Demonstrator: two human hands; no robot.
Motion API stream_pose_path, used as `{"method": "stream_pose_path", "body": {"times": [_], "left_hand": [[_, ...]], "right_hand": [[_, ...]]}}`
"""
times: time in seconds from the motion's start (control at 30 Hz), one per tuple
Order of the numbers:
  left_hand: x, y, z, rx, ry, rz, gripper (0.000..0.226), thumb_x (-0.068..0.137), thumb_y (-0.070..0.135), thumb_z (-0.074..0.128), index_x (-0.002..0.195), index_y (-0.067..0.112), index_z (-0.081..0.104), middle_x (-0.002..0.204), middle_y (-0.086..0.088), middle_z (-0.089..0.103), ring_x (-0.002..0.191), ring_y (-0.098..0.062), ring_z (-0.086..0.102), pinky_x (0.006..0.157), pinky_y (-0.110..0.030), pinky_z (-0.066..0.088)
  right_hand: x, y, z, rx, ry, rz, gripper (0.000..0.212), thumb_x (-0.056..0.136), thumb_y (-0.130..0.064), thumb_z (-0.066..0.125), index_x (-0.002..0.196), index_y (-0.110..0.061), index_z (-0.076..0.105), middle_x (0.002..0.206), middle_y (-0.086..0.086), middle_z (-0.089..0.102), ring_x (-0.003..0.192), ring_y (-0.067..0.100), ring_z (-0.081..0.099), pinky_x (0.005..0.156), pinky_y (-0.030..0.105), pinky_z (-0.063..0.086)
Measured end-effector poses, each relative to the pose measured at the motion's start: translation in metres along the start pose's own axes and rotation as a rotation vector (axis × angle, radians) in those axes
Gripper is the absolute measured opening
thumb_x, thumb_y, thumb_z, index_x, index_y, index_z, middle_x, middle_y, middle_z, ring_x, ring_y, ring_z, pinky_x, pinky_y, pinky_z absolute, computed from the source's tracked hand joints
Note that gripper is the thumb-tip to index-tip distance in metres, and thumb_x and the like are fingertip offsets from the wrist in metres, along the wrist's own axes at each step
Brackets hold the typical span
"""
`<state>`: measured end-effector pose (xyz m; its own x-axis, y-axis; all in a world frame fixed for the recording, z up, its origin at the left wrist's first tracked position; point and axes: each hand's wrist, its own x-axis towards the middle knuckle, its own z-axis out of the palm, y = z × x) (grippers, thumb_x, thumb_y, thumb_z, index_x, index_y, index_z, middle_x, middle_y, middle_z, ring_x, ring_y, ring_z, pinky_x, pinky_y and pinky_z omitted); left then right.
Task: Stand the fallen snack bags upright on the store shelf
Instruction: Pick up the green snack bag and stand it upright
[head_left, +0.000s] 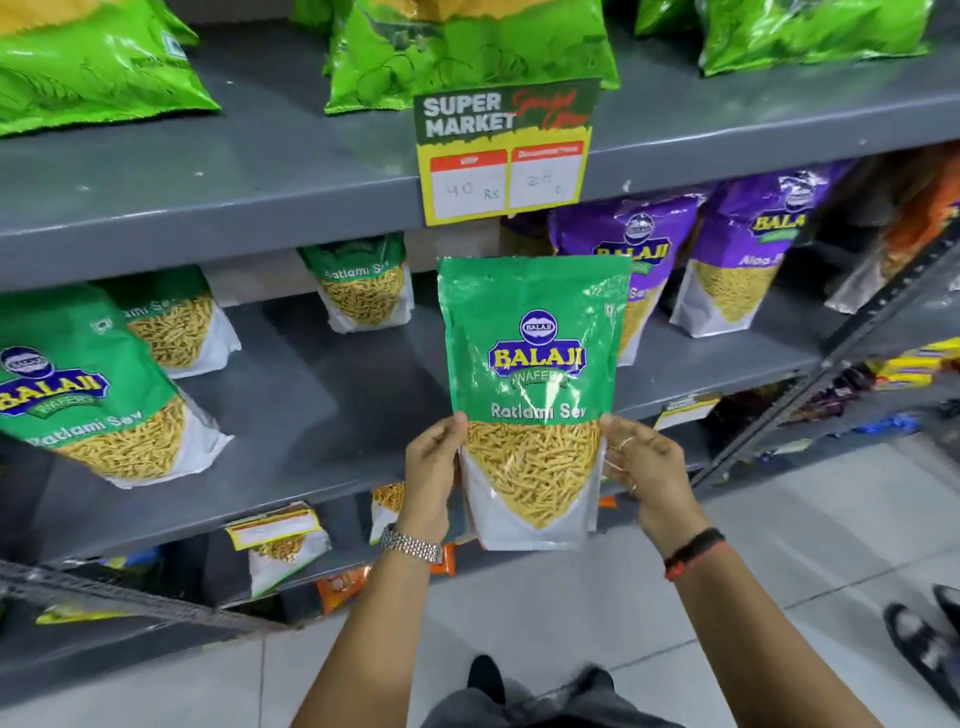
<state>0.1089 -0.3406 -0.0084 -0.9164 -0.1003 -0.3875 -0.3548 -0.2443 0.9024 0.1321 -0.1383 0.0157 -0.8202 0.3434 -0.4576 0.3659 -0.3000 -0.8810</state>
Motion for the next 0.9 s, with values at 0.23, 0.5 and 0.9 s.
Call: {"method": "stream_pose_path", "body": {"times": [0.23, 0.5, 0.9], "left_hand": [[0.004, 0.002, 0.011, -0.004, -0.014, 0.0, 0.015, 0.087, 0.029, 0.06, 0.093, 0.018, 0.07, 0.12, -0.019, 0.066, 0.12, -0.035, 0.057, 0.107, -0.052, 0.041], [0.031, 0.031, 0.005, -0.021, 0.027, 0.039, 0.015, 0.09, 0.025, 0.057, 0.077, 0.025, 0.065, 0.09, -0.001, 0.062, 0.094, -0.017, 0.053, 0.091, -0.037, 0.044], [0.096, 0.066, -0.026, -0.025, 0.26, 0.059, 0.015, 0.093, 0.024, 0.05, 0.086, 0.013, 0.058, 0.082, -0.006, 0.054, 0.082, -0.021, 0.051, 0.081, -0.043, 0.046]], "right_hand": [[-0.004, -0.01, -0.009, 0.01, 0.009, -0.052, 0.02, 0.087, -0.02, 0.062, 0.102, -0.007, 0.068, 0.076, 0.004, 0.069, 0.064, 0.015, 0.06, 0.062, 0.026, 0.045], [0.032, -0.018, 0.034, 0.069, -0.048, -0.043, 0.012, 0.089, -0.01, 0.059, 0.081, -0.018, 0.063, 0.072, -0.004, 0.07, 0.069, 0.011, 0.061, 0.064, 0.023, 0.053], [0.1, -0.025, 0.146, 0.014, -0.075, -0.157, 0.029, 0.091, 0.001, 0.05, 0.069, -0.018, 0.053, 0.071, 0.002, 0.056, 0.066, 0.012, 0.051, 0.068, 0.025, 0.049]]}}
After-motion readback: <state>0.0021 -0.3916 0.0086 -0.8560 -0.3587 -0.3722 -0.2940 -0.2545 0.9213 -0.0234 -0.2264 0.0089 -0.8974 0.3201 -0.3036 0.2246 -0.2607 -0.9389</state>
